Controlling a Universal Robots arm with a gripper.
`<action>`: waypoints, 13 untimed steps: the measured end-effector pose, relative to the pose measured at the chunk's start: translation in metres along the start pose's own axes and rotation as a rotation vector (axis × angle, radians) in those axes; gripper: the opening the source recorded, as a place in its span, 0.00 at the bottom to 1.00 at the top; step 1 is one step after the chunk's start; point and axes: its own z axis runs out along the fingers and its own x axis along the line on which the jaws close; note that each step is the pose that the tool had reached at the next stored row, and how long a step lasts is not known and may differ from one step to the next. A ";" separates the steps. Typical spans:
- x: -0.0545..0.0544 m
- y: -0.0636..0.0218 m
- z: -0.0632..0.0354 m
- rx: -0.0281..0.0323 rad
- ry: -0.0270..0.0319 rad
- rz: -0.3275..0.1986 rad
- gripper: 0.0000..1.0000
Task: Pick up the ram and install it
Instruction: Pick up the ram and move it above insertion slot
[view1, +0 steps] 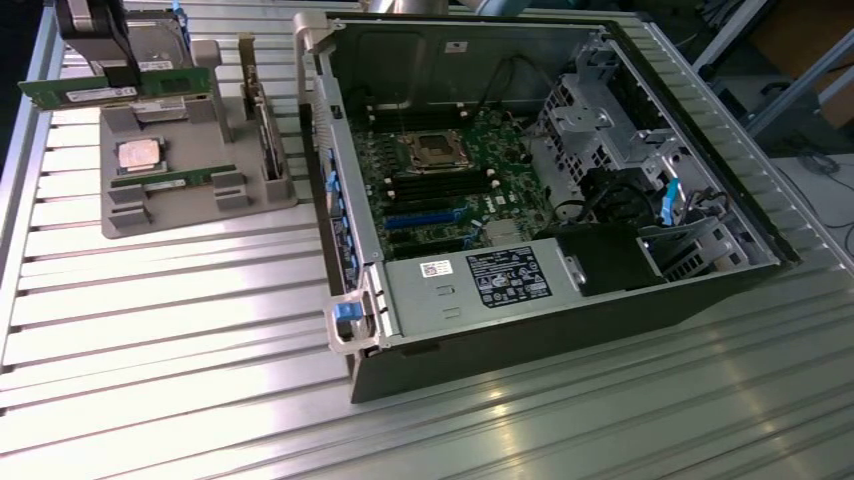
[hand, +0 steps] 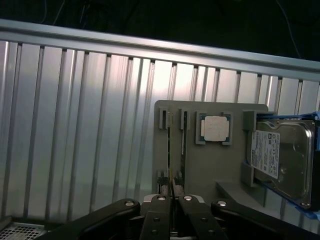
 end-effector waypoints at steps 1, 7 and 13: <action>0.000 0.0001 -0.0022 0.0000 0.0001 0.000 0.12; 0.000 0.0008 -0.0173 0.0000 0.0001 0.000 0.12; -0.001 0.0013 -0.0291 0.0001 0.0001 0.000 0.12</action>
